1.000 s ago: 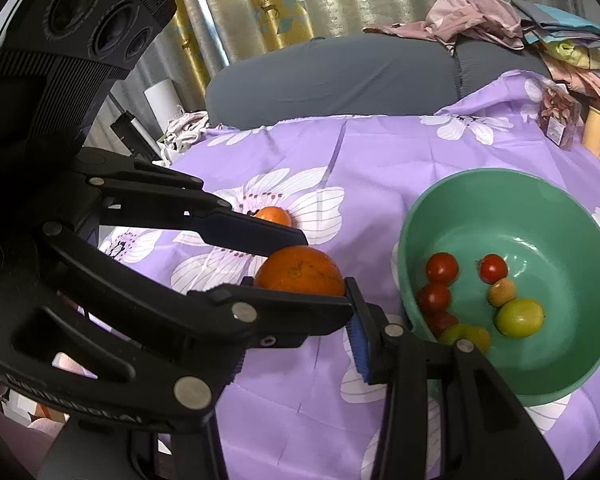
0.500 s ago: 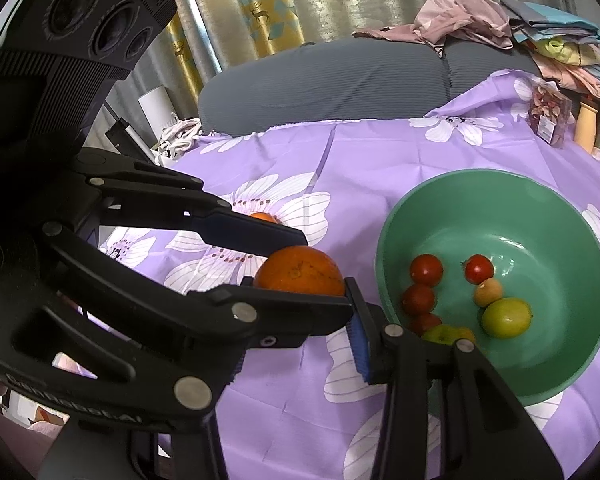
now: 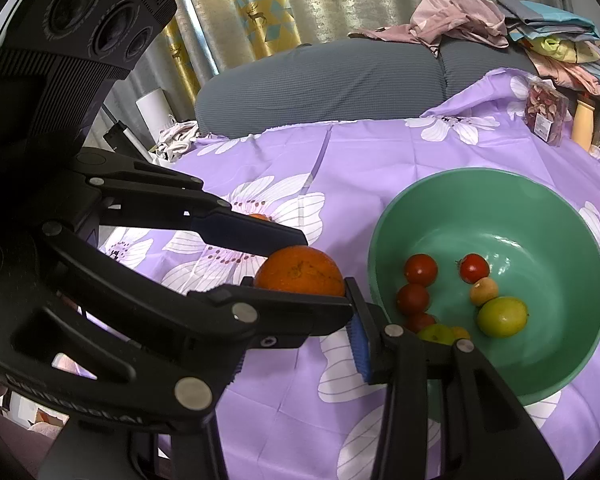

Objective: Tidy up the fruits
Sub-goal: 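Lower the held tangerine into the green bowl with the right tool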

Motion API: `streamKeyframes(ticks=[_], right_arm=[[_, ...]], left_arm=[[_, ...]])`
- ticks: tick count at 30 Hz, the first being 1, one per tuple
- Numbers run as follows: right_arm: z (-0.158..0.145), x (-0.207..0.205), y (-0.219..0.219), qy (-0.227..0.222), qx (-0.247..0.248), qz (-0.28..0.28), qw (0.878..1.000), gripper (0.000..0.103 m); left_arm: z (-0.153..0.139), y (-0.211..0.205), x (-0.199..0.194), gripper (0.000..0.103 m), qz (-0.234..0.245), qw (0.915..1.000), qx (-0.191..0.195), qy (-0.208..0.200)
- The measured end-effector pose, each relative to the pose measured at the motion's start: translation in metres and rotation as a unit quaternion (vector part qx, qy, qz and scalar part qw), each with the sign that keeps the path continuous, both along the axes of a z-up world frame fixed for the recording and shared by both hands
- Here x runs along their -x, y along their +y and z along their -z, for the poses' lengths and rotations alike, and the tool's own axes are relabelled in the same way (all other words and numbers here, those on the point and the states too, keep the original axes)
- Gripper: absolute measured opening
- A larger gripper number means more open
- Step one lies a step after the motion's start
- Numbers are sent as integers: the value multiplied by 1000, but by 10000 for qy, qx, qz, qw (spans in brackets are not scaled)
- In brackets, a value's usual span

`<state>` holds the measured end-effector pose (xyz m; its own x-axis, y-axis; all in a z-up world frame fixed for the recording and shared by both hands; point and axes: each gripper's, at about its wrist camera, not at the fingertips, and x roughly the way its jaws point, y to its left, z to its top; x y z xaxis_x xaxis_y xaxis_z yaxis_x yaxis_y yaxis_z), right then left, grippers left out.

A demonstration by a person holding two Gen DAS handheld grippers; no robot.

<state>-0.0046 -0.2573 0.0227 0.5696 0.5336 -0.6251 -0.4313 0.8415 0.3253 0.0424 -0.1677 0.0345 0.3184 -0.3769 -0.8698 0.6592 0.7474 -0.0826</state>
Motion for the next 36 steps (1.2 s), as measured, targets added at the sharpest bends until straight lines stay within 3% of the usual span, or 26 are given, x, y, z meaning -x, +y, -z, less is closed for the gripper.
streamKeyframes(ticks=[36], right_arm=[[12,-26,-32,71,5,363,9993,43]], left_arm=[[14,-34,-35,43,287,9994,20,178]])
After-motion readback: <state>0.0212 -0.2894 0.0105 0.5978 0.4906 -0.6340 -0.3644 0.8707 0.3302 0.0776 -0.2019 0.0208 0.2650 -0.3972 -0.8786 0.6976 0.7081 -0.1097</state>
